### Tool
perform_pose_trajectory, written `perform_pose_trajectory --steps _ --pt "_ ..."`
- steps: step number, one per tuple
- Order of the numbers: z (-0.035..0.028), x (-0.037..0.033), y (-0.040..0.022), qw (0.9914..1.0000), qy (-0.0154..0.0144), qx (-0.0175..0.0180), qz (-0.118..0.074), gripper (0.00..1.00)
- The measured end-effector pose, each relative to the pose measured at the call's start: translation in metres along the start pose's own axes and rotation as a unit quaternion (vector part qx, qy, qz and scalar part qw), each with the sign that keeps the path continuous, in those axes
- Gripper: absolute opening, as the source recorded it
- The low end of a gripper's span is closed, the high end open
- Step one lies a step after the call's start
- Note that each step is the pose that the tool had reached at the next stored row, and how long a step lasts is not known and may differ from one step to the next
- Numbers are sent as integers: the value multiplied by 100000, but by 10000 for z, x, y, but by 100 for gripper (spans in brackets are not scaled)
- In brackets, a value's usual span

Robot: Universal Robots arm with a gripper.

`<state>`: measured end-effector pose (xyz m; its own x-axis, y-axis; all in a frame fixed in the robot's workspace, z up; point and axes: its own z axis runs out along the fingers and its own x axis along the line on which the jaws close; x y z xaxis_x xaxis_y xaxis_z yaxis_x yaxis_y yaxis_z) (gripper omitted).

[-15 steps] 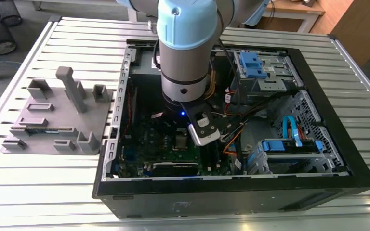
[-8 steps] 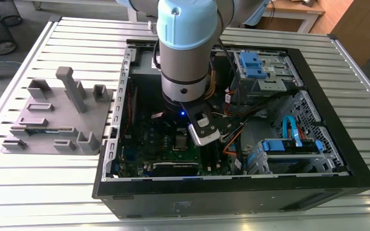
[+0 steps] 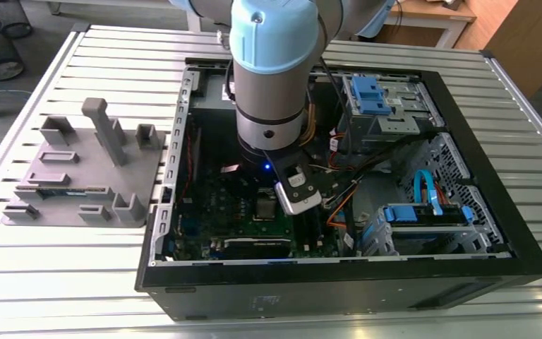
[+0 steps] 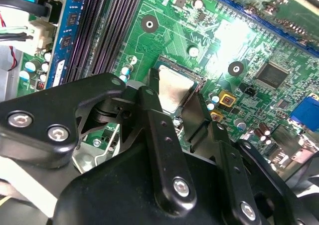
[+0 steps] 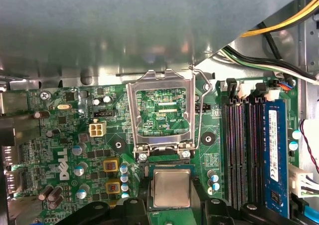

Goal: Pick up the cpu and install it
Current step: 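Place the cpu into insertion slot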

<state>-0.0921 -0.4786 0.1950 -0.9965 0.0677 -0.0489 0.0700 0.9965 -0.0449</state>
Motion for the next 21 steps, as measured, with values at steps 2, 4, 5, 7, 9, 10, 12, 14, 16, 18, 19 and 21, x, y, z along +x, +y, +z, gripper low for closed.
perform_pose_trajectory --steps 2,4,5,7,9,10,12,14,16,18,19,21 --pt "5 0 0 99999 19 27 325 46" --pt "8 -1 0 99998 38 47 668 46" --pt "8 -4 1 99997 38 48 748 46" --pt "10 -15 2 99997 38 37 815 46" --pt "11 -21 1 99996 44 48 909 46" --pt "12 -21 2 99995 48 57 978 46" --pt "21 -21 2 99994 50 53 1092 46" --pt "28 -21 2 99993 56 63 1141 46" --pt "34 -20 2 99993 58 66 1155 46" --pt "44 -19 2 99993 67 84 1157 46" --pt "47 -19 2 99993 69 89 1157 46" --pt "49 -17 2 99993 63 77 1161 46"
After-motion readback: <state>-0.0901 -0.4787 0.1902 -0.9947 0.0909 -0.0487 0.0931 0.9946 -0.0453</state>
